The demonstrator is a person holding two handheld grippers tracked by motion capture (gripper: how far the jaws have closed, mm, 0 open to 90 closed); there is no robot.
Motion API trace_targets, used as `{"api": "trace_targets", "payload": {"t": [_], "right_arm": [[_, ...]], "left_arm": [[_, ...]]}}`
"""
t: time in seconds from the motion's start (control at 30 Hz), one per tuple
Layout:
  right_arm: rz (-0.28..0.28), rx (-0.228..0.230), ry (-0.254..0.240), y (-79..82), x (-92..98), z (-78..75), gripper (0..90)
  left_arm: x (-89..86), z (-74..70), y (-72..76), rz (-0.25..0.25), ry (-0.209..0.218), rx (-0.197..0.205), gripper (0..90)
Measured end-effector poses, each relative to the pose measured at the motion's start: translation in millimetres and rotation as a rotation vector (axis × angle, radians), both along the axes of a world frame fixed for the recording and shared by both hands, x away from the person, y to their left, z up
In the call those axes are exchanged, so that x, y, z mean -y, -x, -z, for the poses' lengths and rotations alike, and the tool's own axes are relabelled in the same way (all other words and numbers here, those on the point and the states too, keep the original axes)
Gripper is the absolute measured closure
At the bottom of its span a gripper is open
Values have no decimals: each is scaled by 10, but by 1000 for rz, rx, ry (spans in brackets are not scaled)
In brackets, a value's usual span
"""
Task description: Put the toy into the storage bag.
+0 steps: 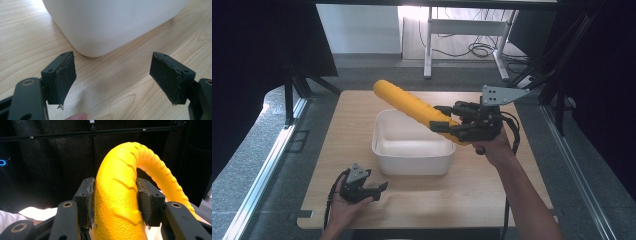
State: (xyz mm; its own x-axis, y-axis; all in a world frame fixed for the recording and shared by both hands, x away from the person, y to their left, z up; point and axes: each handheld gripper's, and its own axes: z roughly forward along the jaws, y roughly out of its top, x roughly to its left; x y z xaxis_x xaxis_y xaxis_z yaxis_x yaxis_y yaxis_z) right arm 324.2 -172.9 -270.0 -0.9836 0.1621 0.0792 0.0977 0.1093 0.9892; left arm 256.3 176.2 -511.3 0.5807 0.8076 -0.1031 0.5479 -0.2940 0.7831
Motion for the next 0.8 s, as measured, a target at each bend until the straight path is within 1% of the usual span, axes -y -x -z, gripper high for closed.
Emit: {"api": "trace_targets", "payload": {"t": [0.27, 0.3, 0.4, 0.47, 0.7, 0.73, 0.77, 0.8], "right_arm": [[-22, -28, 23, -51, -117, 72, 516], [-21, -24, 29, -68, -127, 90, 516], [-19, -37, 38, -114, -156, 135, 516], [-16, -51, 50, -156, -186, 170, 516], [-23, -81, 72, -241, -244, 253, 515], [-20, -88, 81, -273, -267, 288, 515], [-20, -88, 81, -273, -267, 288, 515], [-19, -99, 86, -306, -289, 323, 515]], "left_arm": [[-6, 1, -1, 2, -2, 2, 209], [-6, 1, -1, 2, -2, 2, 209], [-6, 1, -1, 4, -3, 2, 209], [-8, 1, -2, 3, -3, 2, 208], [-8, 4, -1, 3, -3, 2, 209], [-7, 4, -1, 4, -2, 3, 208], [-6, 4, -1, 5, -3, 3, 208], [-8, 2, -1, 6, -4, 5, 208]]}}
